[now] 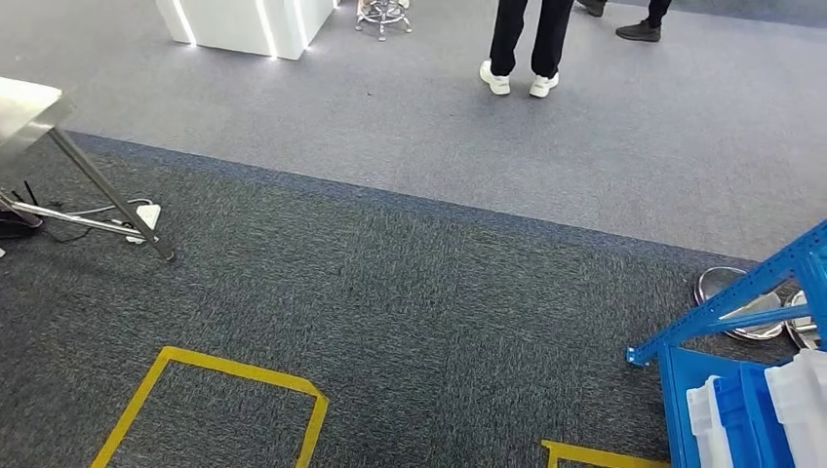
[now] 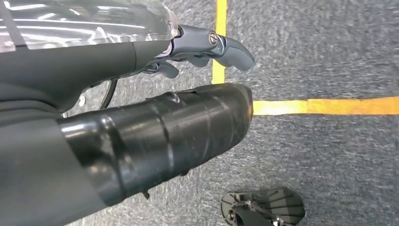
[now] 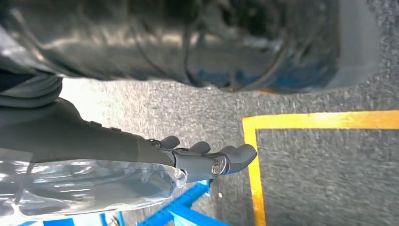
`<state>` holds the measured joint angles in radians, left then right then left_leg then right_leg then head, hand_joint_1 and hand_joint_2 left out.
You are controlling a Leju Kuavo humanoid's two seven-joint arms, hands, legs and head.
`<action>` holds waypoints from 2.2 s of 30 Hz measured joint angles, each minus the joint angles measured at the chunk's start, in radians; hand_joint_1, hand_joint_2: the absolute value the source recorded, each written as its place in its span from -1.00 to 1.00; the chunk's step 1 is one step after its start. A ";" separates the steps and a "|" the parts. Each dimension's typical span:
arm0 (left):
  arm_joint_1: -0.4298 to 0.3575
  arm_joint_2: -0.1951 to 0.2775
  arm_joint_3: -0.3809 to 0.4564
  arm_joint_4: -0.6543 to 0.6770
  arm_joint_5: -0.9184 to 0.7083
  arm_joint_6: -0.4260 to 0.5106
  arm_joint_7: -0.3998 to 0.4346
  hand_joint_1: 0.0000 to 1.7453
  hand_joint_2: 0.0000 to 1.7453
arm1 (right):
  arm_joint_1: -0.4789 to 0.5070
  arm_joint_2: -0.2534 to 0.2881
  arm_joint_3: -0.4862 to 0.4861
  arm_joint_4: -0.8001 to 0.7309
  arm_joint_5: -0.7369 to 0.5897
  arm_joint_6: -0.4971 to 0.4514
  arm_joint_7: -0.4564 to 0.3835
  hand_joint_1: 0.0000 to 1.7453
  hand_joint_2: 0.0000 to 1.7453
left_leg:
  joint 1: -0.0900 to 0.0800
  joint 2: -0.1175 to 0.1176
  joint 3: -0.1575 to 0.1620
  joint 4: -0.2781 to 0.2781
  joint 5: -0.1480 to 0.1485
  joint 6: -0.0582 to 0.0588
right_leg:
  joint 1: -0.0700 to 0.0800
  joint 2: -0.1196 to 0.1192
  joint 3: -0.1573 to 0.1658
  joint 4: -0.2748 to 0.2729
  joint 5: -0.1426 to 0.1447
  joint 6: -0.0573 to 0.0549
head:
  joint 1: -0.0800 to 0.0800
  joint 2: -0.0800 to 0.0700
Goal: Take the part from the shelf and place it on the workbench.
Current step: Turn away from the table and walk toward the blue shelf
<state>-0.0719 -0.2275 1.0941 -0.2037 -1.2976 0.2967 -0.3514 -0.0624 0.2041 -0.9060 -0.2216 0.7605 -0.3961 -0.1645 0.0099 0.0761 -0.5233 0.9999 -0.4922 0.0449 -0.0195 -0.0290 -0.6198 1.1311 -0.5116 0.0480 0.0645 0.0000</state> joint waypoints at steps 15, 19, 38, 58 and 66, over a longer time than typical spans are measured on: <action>0.000 -0.001 0.002 0.000 -0.004 0.001 0.003 -1.00 -1.00 | -0.004 0.006 0.020 0.003 0.025 0.031 -0.051 -1.00 -1.00 | 0.004 -0.094 -0.058 0.143 -0.044 -0.038 | 0.007 0.102 0.058 -0.114 0.046 -0.057 | -0.002 0.000; -0.004 0.001 0.002 0.000 -0.004 0.001 0.002 -1.00 -1.00 | -0.005 0.011 0.024 0.004 0.028 0.029 -0.051 -1.00 -1.00 | 0.000 -0.136 -0.013 0.025 -0.004 -0.025 | 0.007 0.142 0.045 -0.107 0.048 -0.035 | -0.002 0.000; -0.007 0.001 0.002 0.000 -0.006 0.002 0.005 -1.00 -1.00 | -0.003 0.013 0.034 0.007 0.055 0.031 -0.031 -1.00 -1.00 | -0.003 -0.009 -0.005 0.057 -0.046 -0.038 | 0.008 0.012 0.063 -0.123 0.044 -0.053 | 0.001 0.000; -0.001 0.006 0.003 0.000 -0.006 0.002 0.003 -1.00 -1.00 | -0.004 0.014 0.040 0.008 0.065 0.032 -0.017 -1.00 -1.00 | -0.003 -0.046 -0.022 0.017 0.014 0.006 | 0.007 0.038 -0.080 0.153 -0.080 -0.006 | 0.005 0.000; -0.006 0.007 0.003 0.000 -0.005 0.003 0.003 -1.00 -1.00 | -0.005 0.007 0.041 0.008 0.075 0.031 -0.007 -1.00 -1.00 | -0.015 0.039 -0.008 0.013 0.006 -0.011 | 0.035 -0.023 0.066 -0.120 0.036 -0.056 | 0.004 0.000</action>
<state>-0.0783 -0.2209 1.0971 -0.2041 -1.3028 0.2996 -0.3487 -0.0670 0.2114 -0.8652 -0.2137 0.8352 -0.3654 -0.1711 -0.0050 0.1154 -0.5311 1.0132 -0.4865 0.0343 0.0156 -0.0522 -0.5537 1.0110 -0.4760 -0.0078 0.0685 0.0000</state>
